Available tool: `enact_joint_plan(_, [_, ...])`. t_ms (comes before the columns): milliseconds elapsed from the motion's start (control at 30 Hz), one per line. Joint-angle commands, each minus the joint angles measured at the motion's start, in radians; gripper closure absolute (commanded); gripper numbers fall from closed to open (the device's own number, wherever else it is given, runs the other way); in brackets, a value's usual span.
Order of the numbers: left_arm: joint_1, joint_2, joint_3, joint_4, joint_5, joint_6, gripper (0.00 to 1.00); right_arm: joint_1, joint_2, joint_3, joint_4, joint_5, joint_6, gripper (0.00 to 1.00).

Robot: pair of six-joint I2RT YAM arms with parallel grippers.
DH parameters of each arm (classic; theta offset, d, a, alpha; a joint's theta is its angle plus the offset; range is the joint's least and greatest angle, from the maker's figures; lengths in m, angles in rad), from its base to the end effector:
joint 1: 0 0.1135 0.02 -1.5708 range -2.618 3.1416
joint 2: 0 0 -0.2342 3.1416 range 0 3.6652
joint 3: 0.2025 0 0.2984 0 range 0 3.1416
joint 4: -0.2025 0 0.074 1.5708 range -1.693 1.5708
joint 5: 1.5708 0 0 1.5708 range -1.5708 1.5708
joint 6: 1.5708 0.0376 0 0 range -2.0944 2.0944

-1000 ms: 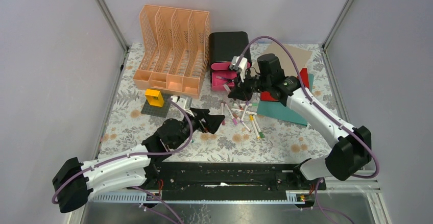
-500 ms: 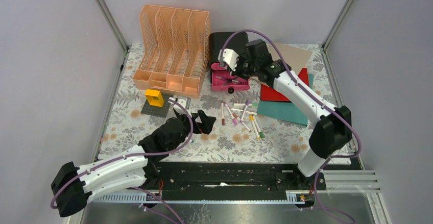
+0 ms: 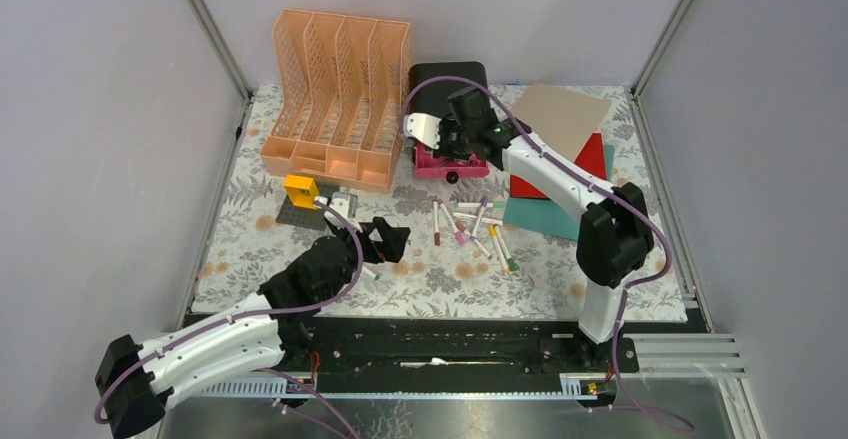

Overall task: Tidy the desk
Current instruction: Place the stationery in the drawer.

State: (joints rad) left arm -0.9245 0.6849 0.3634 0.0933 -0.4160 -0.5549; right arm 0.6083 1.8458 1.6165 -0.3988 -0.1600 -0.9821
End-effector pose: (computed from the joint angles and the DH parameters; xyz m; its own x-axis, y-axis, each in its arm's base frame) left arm 0.1570 -0.1828 0.2017 -0.3756 -0.3023 -0.8761 0.3474 0.8305 -0.4355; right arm 0.3837 0.2745 0.2656 0.2894 -0.7990 -0.5272 -0.7730 0.1297 -0.6210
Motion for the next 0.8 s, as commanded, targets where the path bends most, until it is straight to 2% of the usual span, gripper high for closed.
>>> enact_joint_plan(0, [0.007,-0.026,-0.011,-0.002,-0.027,-0.006,0.01,0.033,0.027,0.032,0.046,0.094,-0.041,0.92])
enact_joint_plan(133, [0.008,-0.030,-0.012,-0.005,-0.027,-0.007,0.01,0.046,0.060,0.032,0.070,0.147,-0.041,0.80])
enact_joint_plan(333, [0.009,-0.032,-0.009,-0.012,-0.027,-0.007,0.01,0.056,0.094,0.038,0.083,0.218,-0.033,0.42])
enact_joint_plan(533, [0.011,-0.031,-0.007,-0.011,-0.027,-0.010,0.01,0.064,0.053,0.033,0.067,0.191,0.023,0.35])
enact_joint_plan(767, [0.018,-0.014,-0.006,0.001,-0.019,-0.010,0.01,0.068,-0.083,0.015,-0.049,0.011,0.159,0.27])
